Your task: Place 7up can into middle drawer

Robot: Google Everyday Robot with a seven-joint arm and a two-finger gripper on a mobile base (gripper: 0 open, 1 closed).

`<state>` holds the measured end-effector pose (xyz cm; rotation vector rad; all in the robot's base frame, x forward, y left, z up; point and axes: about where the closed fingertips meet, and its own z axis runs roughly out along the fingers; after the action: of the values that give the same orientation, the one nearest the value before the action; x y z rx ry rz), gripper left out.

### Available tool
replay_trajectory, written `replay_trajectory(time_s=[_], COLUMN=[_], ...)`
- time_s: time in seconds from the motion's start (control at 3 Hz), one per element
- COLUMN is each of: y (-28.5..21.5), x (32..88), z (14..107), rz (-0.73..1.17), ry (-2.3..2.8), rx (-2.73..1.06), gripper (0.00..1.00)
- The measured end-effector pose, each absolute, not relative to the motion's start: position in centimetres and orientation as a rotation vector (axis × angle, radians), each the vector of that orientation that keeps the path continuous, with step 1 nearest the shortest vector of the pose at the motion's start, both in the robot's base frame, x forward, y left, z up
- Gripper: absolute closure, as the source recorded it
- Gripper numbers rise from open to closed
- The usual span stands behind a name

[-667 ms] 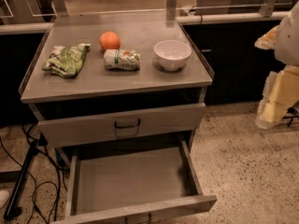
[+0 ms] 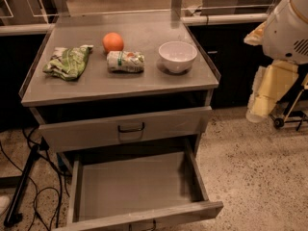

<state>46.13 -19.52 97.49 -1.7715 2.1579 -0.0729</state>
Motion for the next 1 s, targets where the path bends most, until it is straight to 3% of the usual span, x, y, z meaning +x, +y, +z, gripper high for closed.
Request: replay_trajectory(time_s=[0.67, 1.0], y=[-13.0, -12.1], x=[52.1, 52.2], z=[97.0, 96.8], rz=[-0.012, -0.017], ry=[2.044, 2.029], rx=[-1.898, -1.900], gripper=[0.00, 0.00])
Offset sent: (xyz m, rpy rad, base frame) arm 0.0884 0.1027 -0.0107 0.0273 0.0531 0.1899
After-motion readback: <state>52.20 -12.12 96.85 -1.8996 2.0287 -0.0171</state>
